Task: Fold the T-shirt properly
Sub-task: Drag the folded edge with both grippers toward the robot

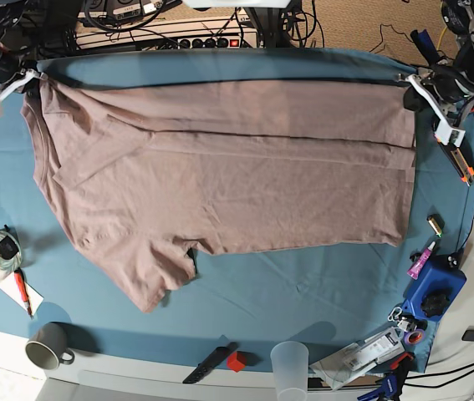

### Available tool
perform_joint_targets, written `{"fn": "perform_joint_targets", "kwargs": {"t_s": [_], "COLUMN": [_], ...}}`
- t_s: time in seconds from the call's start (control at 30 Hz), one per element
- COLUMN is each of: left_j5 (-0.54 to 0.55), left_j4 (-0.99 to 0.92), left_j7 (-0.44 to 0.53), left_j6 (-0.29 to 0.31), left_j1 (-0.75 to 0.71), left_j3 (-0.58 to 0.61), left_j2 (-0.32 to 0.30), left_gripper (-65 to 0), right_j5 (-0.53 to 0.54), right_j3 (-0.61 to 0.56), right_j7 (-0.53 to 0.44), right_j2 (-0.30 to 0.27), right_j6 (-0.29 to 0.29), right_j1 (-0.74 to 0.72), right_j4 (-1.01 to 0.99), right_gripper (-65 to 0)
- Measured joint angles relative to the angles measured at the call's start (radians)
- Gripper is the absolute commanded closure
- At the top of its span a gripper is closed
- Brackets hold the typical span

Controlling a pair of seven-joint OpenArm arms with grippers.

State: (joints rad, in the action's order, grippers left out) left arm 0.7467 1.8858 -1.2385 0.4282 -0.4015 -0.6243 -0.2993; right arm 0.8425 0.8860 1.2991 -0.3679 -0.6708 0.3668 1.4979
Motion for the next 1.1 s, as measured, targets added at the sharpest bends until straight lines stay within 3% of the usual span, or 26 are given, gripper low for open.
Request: {"fn": "perform_joint_targets", "kwargs": {"t_s": [0.37,0.43,0.5,0.57,0.63,0.8,0.87,1.03,1.1], "left_j5": [0.044,0.044,0.045,0.048,0.051,0.051,0.048,-0.022,-0.042], "left_j4": [0.0,0.0,0.0,0.0,0.0,0.077,0.126,0.215,0.239], "left_j7": [-0.003,-0.003,-0.003,-0.003,-0.003,-0.003,0.02,0.203,0.23], "left_j6": [0.0,0.034,0.037,0.037,0.037,0.037,0.037,0.037,0.037], "left_j1": [-0.016,-0.015,-0.016,-0.016,-0.016,-0.026,-0.039,-0.06,-0.055], "left_j3": [-0.031,-0.031,-0.031,-0.033,-0.033,-0.034,-0.034,-0.036,-0.036], "left_j2": [0.0,0.0,0.0,0.0,0.0,-0.001,-0.002,-0.003,-0.003], "left_gripper": [0.0,-0.4,-12.3,-23.0,-27.4,-27.3,-27.3,-27.3,-27.3], "right_j5": [-0.007,-0.007,-0.007,-0.007,0.005,0.153,0.154,0.173,0.179], "right_j3": [0.05,0.05,0.051,0.052,0.054,0.09,0.131,0.2,0.198], "right_j7": [0.04,0.04,0.04,0.041,0.067,0.105,0.103,0.099,0.095], "right_j2": [0.002,0.002,0.002,0.0,-0.003,-0.036,-0.052,-0.052,-0.053], "right_j6": [-0.03,-0.03,-0.03,-0.03,-0.03,-0.027,-0.027,-0.027,-0.027], "right_j1": [0.004,0.004,0.004,0.004,0.004,0.005,-0.01,-0.108,-0.143], "right_j4": [-0.001,-0.001,-0.001,-0.001,-0.001,0.013,0.039,0.072,0.075], "right_gripper": [0.0,-2.9,-9.4,-11.2,-11.2,-11.2,-11.2,-11.2,-11.2]}}
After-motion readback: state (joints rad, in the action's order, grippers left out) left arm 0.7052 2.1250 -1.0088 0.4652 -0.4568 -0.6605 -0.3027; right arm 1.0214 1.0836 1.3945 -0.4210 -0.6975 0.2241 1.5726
